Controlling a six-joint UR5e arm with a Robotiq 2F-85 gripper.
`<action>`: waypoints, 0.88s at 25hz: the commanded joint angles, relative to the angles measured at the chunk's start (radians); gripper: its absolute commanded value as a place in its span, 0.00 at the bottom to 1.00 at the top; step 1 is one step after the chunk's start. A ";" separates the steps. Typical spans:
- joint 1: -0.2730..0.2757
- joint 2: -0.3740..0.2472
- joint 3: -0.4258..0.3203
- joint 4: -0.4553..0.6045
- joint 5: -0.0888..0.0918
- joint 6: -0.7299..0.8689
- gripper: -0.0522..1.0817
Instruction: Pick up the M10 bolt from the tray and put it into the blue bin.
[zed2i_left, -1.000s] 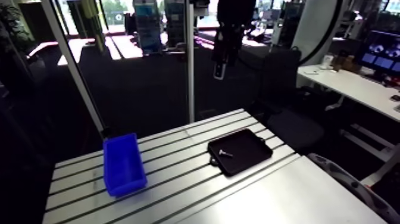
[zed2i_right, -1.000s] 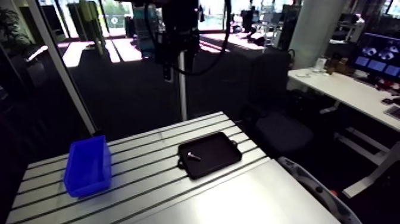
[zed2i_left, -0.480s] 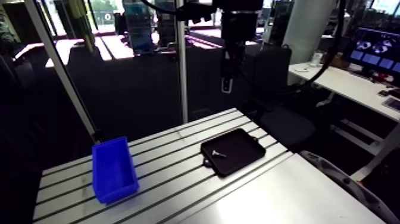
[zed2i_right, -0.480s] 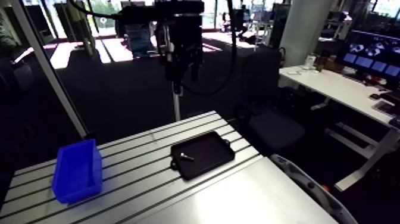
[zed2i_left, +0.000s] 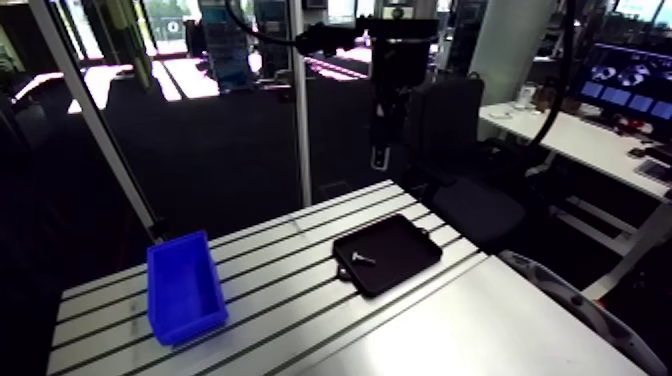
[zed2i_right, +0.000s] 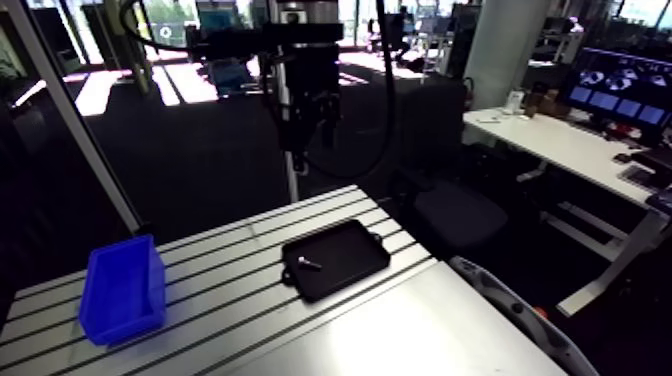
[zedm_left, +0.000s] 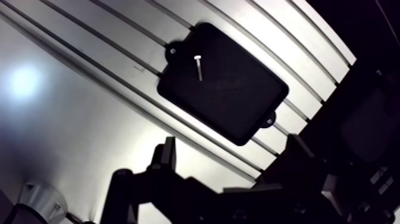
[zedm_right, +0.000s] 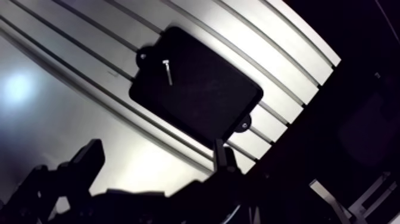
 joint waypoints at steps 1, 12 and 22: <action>-0.003 0.004 0.070 -0.075 0.001 0.001 0.06; -0.002 0.048 0.173 -0.219 0.002 -0.004 0.06; -0.002 0.094 0.242 -0.329 0.001 -0.005 0.06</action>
